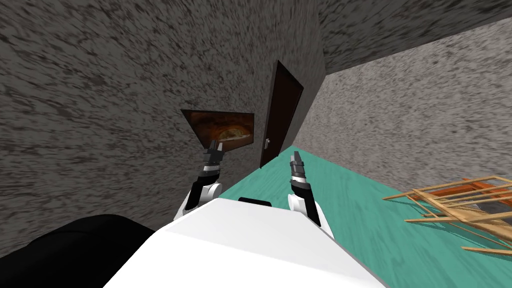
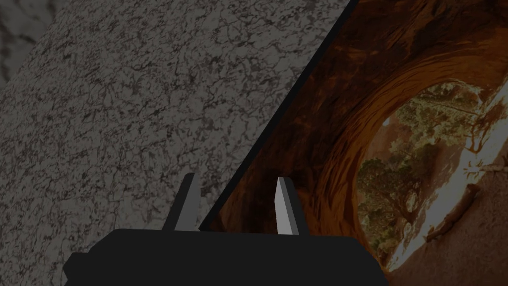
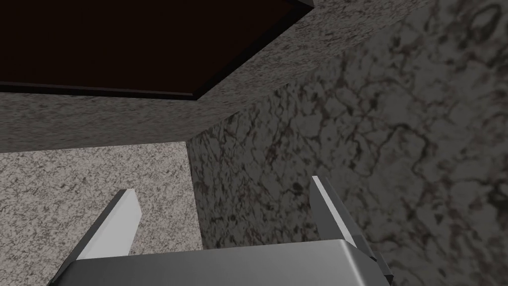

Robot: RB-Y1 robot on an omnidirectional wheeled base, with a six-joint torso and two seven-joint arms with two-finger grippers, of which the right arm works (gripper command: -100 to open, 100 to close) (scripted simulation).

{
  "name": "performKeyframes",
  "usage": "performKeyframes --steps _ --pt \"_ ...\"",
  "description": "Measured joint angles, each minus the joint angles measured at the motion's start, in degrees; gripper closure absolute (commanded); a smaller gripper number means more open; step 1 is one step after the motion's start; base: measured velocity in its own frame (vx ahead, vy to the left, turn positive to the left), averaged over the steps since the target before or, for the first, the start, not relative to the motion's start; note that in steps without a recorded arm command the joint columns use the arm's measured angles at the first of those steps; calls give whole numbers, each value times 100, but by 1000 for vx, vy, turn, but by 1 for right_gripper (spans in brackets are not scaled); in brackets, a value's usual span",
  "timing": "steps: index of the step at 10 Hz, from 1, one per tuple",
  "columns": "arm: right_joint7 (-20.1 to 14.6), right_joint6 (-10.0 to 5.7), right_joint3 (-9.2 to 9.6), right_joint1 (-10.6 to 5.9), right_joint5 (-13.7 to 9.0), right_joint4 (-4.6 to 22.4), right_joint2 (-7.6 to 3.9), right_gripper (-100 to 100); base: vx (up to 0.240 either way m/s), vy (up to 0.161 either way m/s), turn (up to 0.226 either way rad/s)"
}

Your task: Pull the door open

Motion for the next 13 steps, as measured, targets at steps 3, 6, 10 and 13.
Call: performKeyframes --steps 3,6,10,13 --pt "215 -44 17 -144 182 347 -142 -100 115 -73 85" --pt "429 -91 45 -315 357 702 -230 -100 89 -59 82" --pt "721 -124 83 -555 599 1163 -349 -100 90 -78 78" --pt "938 -180 104 -696 781 1516 -453 -100 91 -82 86"
